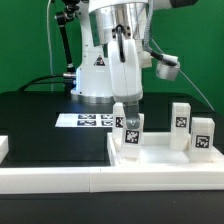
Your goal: Assemble square table
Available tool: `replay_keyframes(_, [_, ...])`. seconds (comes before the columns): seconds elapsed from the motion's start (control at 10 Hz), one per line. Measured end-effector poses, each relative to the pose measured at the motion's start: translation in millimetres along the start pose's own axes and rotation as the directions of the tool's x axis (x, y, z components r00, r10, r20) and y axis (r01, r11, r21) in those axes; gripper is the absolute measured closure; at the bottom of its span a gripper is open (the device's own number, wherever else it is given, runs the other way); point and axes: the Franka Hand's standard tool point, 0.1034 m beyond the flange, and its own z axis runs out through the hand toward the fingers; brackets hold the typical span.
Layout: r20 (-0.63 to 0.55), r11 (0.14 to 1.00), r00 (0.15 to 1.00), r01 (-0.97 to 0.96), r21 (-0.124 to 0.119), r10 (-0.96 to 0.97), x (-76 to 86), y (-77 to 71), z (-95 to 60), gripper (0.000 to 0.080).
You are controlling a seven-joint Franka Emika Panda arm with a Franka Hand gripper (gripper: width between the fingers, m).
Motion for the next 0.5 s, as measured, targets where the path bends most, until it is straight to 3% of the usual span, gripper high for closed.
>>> replay_keyframes(0.1, [0.000, 0.999, 0.999, 0.053, 0.000, -0.053, 0.1, 0.1, 0.3, 0.0200])
replay_keyframes(0.5, [0.003, 0.915, 0.916, 0.402, -0.013, -0.402, 0.4, 1.5, 0.8, 0.0153])
